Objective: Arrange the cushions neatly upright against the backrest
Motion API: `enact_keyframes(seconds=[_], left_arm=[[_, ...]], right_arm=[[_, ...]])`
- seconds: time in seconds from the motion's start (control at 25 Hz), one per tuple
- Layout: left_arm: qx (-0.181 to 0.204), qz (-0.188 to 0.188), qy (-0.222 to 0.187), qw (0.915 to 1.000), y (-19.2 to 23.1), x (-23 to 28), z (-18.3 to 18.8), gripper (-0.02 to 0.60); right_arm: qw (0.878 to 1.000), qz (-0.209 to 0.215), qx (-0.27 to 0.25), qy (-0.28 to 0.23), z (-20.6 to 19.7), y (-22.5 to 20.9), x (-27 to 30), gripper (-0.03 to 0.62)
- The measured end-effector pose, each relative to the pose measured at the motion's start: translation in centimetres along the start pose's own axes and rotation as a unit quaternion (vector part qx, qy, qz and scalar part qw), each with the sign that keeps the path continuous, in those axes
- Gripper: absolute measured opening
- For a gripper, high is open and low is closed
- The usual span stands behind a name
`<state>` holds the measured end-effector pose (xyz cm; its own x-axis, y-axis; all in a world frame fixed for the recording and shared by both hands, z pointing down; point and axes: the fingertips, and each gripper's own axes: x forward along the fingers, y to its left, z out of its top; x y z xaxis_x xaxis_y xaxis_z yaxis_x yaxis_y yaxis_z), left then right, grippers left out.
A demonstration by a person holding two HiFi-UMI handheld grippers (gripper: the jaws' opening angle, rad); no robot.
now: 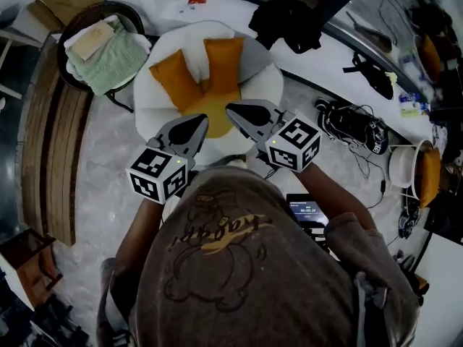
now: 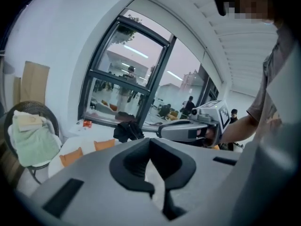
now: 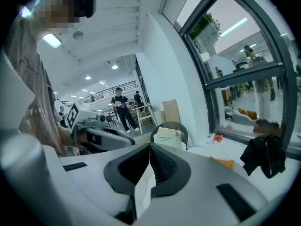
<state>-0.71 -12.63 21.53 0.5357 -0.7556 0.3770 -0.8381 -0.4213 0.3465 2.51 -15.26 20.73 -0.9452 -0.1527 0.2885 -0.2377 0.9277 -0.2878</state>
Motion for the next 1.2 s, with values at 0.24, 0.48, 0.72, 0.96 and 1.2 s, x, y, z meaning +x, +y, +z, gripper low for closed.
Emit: enact_keyframes(seconds=[0.24,0.48,0.72,0.96,1.2], left_arm=[[0.026,-0.019,-0.027,0.9991,-2.0,-0.5,1.3,0.005],[0.027,-0.027,-0.036,0.9986,-3.0,-0.3,0.7,0.005],[0.025,-0.027,-0.041,0.9985,-3.4,-0.6,0.8,0.005],[0.029,-0.03,-0.042,0.9983,-3.6,-0.8,0.7,0.005],[0.029,-0.034,-0.04,0.9982,-3.6,-0.9,0.4,0.005]], right_arm=[[0.998,0.015,-0.056,-0.029,1.4,3.7,-3.9,0.021],[0.997,0.015,-0.054,-0.043,0.7,3.9,-5.7,0.021],[0.997,0.02,-0.06,-0.044,0.4,4.5,-6.1,0.021],[0.996,0.039,-0.073,-0.039,0.1,5.4,-5.9,0.021],[0.995,0.049,-0.074,-0.032,-0.2,6.2,-5.6,0.021]])
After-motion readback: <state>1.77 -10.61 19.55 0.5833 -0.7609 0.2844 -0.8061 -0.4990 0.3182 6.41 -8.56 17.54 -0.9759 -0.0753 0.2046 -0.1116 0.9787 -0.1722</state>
